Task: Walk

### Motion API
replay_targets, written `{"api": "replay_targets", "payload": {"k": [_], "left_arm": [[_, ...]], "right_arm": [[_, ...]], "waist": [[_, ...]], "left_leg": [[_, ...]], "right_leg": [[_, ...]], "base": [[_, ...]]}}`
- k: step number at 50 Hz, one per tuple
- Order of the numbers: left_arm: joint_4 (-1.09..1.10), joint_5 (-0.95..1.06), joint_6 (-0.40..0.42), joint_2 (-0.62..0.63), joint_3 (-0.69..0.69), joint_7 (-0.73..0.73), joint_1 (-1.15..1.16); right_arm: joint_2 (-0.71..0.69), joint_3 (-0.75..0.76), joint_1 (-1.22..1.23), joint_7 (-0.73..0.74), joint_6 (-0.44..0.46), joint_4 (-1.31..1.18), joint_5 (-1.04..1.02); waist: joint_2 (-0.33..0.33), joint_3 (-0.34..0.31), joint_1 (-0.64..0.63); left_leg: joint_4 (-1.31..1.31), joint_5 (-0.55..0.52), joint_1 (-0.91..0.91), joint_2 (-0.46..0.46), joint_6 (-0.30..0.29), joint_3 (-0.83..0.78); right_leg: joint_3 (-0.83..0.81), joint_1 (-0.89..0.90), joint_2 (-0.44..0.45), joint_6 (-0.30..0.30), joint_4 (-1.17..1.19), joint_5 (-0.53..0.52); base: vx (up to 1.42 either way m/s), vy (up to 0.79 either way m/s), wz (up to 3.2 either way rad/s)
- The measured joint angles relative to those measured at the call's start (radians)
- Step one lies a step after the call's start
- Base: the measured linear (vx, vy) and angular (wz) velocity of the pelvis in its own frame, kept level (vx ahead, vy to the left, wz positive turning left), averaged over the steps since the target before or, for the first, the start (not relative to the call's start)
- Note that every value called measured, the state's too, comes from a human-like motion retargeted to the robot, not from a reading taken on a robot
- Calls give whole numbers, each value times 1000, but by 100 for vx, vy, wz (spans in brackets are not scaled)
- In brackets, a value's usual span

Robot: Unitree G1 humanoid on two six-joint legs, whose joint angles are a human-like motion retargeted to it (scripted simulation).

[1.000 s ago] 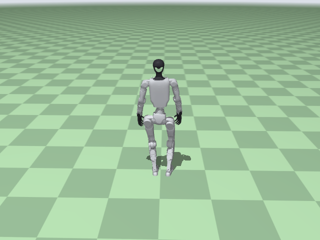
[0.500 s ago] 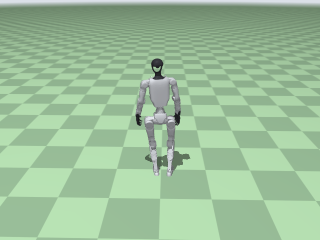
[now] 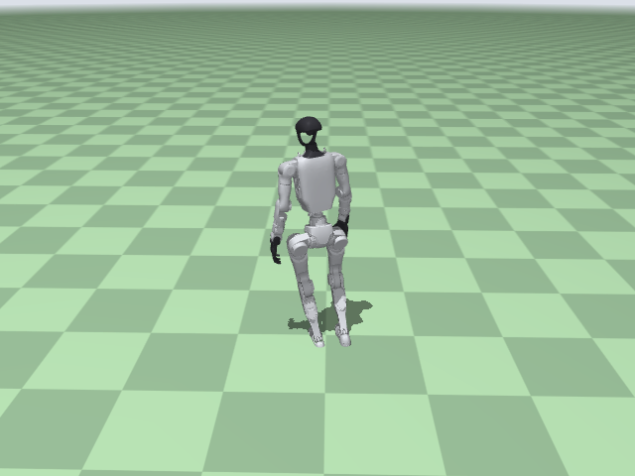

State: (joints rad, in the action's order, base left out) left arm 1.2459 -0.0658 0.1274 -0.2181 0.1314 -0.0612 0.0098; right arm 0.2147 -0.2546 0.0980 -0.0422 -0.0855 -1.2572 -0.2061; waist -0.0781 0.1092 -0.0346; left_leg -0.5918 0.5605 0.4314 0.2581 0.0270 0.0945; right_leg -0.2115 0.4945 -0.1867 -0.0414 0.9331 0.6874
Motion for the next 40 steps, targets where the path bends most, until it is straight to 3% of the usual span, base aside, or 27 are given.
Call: {"api": "replay_targets", "payload": {"k": [5,7,10,13,15,18,25,29,30,33,36,40], "left_arm": [[31,6,-11,10,12,12,-12],[55,4,-14,8,6,17,-45],[71,-5,-15,7,11,28,-66],[72,-16,-11,9,23,37,-69],[78,-25,-7,2,22,40,-99],[73,-34,-2,3,30,46,-105],[64,-29,5,4,24,57,-106],[60,-11,10,7,20,53,-70],[59,-5,10,4,17,50,-58],[44,3,3,-2,10,32,-38],[27,8,-7,-3,8,28,-26],[4,25,-23,-4,-8,27,-27]], "right_arm": [[3,4,-4,12,0,-3,30],[-1,6,14,12,1,-12,46],[-10,15,15,13,5,-23,62],[-18,26,-4,14,8,-33,72],[-21,38,7,7,8,-47,78],[-25,46,-11,8,11,-58,80],[-35,65,-35,6,16,-86,87],[-37,70,-51,14,13,-85,101],[-39,67,-53,15,12,-81,106],[-31,69,-42,20,12,-57,121],[-20,74,-29,35,11,-29,127],[-7,85,11,58,15,6,138]], "waist": [[-55,-40,75],[-87,-44,108],[-76,-49,124],[-89,-55,133],[-49,-45,121],[-62,-44,118],[-56,-40,112],[-40,-61,125],[-24,-67,118],[106,-78,62],[118,-75,15],[91,-83,-46]], "left_leg": [[74,-42,-79,124,7,48],[329,-163,-206,152,3,106],[436,-204,-277,137,-6,156],[433,-202,-306,168,4,192],[487,-199,-327,102,-11,217],[462,-183,-349,134,3,252],[255,-74,-415,134,-5,161],[-136,-5,-374,-67,19,-160],[-261,-9,-344,-119,8,-187],[-636,-93,-201,-352,-46,-186],[-834,-111,-82,-461,-7,-221],[-911,4,78,-515,59,-259]], "right_leg": [[151,154,-9,24,203,24],[192,222,-20,37,195,6],[204,287,38,66,99,-47],[234,349,67,111,11,-87],[218,355,145,123,-151,-150],[257,399,166,150,-188,-178],[279,362,190,129,-100,-234],[240,267,169,90,-4,-193],[222,240,189,75,6,-181],[124,136,337,6,-98,-196],[109,74,368,-23,-115,-156],[113,-26,362,-32,-163,-103]], "base": [[10,13,129],[19,10,114],[22,10,90],[26,10,92],[35,4,58],[36,6,85],[48,2,93],[50,-3,125],[44,-9,43],[43,-9,12],[47,-6,42],[51,-2,56]]}}
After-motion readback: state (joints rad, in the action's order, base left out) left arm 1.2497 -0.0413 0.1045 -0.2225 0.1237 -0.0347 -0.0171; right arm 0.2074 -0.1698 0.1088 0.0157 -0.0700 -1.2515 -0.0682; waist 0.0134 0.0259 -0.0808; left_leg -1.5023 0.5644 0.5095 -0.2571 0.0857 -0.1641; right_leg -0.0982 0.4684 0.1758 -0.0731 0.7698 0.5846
